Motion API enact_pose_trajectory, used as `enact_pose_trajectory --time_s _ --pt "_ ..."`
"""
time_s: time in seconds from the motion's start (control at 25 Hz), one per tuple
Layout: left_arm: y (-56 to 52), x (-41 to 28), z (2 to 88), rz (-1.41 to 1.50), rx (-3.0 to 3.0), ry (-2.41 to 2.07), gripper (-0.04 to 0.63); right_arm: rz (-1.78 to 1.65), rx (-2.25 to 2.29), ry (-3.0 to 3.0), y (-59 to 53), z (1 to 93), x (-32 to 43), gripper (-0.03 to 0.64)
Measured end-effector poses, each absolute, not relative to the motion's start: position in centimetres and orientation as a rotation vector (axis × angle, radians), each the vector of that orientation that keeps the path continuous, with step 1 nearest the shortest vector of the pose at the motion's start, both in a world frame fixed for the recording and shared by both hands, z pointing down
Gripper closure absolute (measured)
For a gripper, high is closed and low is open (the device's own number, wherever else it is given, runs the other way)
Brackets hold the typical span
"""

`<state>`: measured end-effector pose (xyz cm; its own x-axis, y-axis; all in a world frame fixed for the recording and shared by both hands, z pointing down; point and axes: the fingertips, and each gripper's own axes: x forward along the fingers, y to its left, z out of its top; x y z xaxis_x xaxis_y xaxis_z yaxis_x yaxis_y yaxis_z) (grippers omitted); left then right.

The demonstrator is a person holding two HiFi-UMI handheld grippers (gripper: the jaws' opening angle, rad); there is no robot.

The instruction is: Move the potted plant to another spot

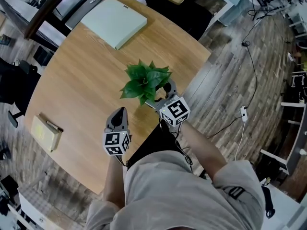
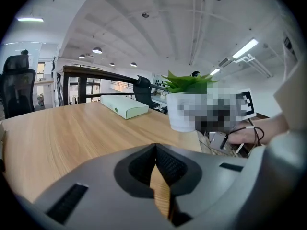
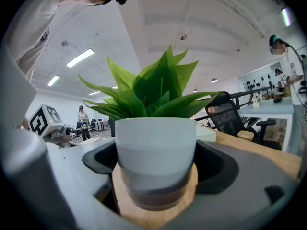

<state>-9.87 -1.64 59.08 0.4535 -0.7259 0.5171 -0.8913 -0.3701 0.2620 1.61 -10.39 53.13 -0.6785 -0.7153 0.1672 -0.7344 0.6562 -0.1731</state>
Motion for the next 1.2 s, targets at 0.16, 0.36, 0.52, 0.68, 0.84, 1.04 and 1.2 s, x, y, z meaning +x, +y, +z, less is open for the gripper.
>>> enact_pose_trajectory --time_s 0.16,0.36,0.52,0.68,0.84,1.04,1.2 --pt "-2.7 -8.8 59.4 0.433 2.204 -1.332 0.583 0.363 1.221 -2.767 -11.7 54.1 2.2 0.127" --pt "-4.7 -7.8 59.9 0.436 2.183 -1.33 0.583 0.386 1.21 -2.752 -13.5 55.1 3.0 0.126" --pt "-6.3 -7.5 60.4 0.441 2.159 -1.337 0.583 0.414 1.194 -2.743 -15.2 56.1 3.3 0.127" --pt "-7.4 -7.5 60.7 0.454 2.135 -1.358 0.583 0.429 1.163 -2.742 -16.8 56.8 3.2 0.127" --pt "-8.4 -7.4 60.9 0.463 2.11 -1.38 0.583 0.444 1.138 -2.74 -18.6 57.7 3.3 0.127" --pt "-9.3 -7.4 61.2 0.469 2.071 -1.387 0.583 0.457 1.106 -2.734 -20.4 58.6 3.0 0.127" --pt "-10.4 -7.6 61.5 0.468 2.049 -1.402 0.583 0.46 1.084 -2.737 -21.9 59.2 2.6 0.127"
